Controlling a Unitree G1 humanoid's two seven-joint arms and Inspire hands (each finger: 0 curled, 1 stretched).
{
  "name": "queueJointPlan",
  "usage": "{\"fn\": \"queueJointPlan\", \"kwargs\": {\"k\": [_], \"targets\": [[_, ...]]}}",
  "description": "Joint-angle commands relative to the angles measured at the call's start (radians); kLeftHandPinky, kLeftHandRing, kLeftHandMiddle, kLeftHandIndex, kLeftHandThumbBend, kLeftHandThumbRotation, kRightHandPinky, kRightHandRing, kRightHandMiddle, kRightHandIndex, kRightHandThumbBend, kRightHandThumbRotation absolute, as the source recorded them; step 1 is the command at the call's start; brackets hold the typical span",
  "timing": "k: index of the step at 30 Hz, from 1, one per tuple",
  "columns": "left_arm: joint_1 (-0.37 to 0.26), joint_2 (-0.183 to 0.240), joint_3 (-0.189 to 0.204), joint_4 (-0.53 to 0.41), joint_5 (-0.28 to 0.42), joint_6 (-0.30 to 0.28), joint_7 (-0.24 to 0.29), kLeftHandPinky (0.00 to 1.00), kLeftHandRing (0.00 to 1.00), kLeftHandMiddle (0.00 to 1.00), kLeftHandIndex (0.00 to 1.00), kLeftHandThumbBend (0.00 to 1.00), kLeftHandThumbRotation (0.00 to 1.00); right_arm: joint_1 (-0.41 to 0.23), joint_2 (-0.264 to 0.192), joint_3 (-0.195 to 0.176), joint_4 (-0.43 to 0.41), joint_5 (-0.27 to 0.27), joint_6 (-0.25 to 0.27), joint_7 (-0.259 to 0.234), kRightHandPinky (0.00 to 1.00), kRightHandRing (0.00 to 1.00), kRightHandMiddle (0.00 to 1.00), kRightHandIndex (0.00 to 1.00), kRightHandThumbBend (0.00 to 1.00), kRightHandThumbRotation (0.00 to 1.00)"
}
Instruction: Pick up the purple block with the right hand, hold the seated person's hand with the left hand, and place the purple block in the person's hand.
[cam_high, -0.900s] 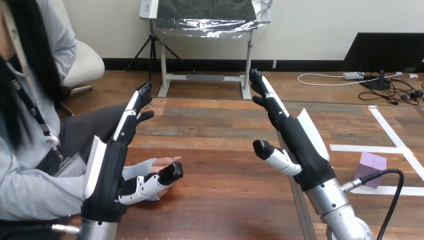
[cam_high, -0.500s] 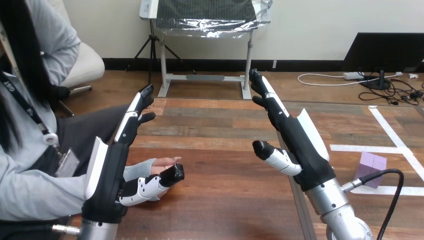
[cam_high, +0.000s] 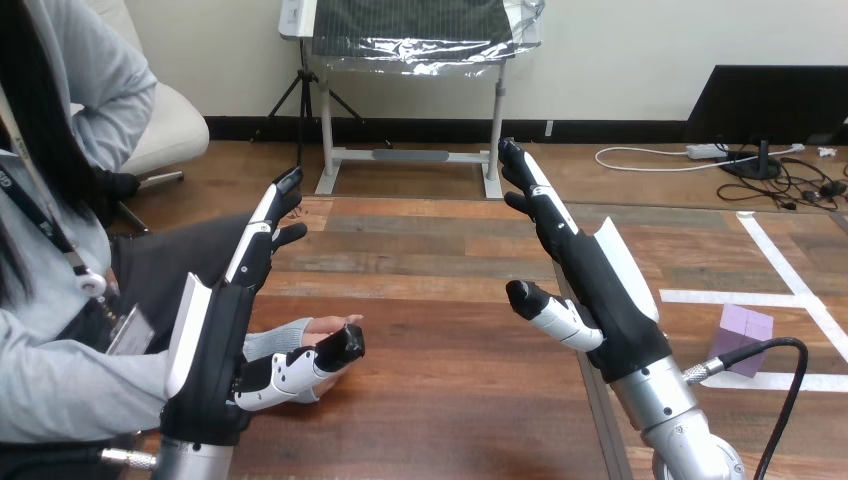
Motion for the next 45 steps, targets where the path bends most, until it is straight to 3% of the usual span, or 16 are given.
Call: {"fn": "queueJointPlan", "kwargs": {"k": [1,32,45], "targets": [[-0.028,-0.007,0.009,-0.050,-0.038,0.004,-0.021,0.84,0.93,0.95,0.94,1.00,0.74,-0.034,0.006,-0.021,-0.025,0.007,0.003,-0.009,0.95,1.00,1.00,1.00,1.00,0.97],[-0.022,-0.009,0.024,-0.069,-0.081,0.019,-0.080,0.85,0.94,0.95,0.94,1.00,0.72,-0.072,-0.005,-0.026,0.013,-0.005,0.005,-0.018,0.94,1.00,1.00,1.00,1.00,0.95],[-0.028,-0.012,0.034,-0.057,-0.060,0.006,-0.068,0.85,0.93,0.95,0.94,1.00,0.74,-0.114,-0.035,-0.039,0.034,0.007,0.061,-0.009,0.93,1.00,1.00,1.00,1.00,0.92]]}}
